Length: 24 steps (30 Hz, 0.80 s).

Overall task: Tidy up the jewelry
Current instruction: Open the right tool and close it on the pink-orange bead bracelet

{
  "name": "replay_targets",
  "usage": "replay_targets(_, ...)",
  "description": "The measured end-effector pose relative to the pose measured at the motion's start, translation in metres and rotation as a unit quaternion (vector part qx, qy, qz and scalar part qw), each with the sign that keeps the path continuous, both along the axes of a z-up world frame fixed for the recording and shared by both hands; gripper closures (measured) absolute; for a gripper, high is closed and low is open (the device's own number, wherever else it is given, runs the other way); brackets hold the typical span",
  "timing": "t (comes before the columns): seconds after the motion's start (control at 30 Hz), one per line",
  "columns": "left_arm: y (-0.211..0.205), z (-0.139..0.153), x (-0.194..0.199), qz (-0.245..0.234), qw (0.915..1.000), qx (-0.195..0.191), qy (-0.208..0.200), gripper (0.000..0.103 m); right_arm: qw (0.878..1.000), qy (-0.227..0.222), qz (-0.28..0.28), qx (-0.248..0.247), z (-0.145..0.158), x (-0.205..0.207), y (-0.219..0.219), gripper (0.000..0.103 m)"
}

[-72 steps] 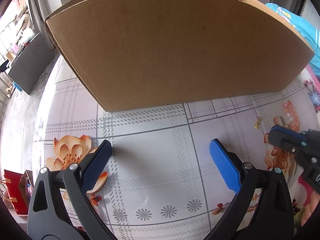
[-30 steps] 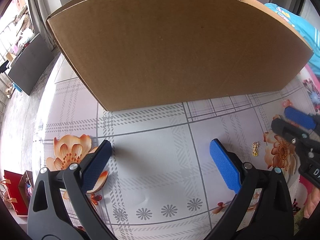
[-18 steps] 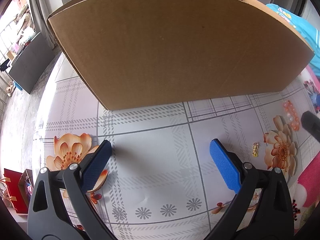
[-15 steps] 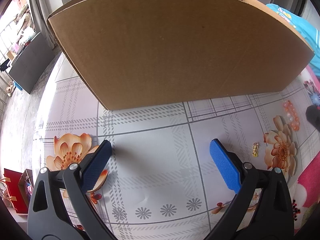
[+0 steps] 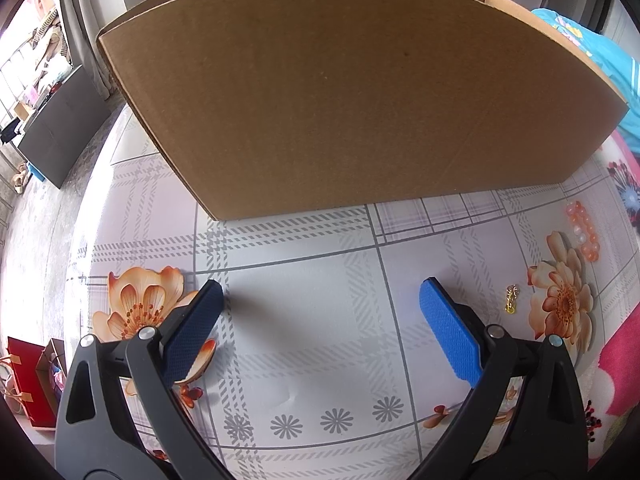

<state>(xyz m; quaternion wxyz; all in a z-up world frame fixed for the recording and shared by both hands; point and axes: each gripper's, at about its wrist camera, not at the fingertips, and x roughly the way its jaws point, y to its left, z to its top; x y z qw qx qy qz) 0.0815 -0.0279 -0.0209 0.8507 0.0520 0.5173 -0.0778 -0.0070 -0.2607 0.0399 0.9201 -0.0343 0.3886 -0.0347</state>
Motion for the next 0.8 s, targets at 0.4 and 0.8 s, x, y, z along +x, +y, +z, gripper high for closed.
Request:
replay_targets(0.4, 0.0, 0.001, -0.003, 0.0, 1.0, 0.0, -0.003, 0.008, 0.996, 0.061, 0.034, 0.062, -0.029, 0.017, 0.005, 0.045)
replay_targets(0.8, 0.001, 0.001, -0.002, 0.0, 1.0, 0.0, -0.003, 0.008, 0.992, 0.109, -0.002, 0.068, -0.057, 0.037, -0.01, 0.078)
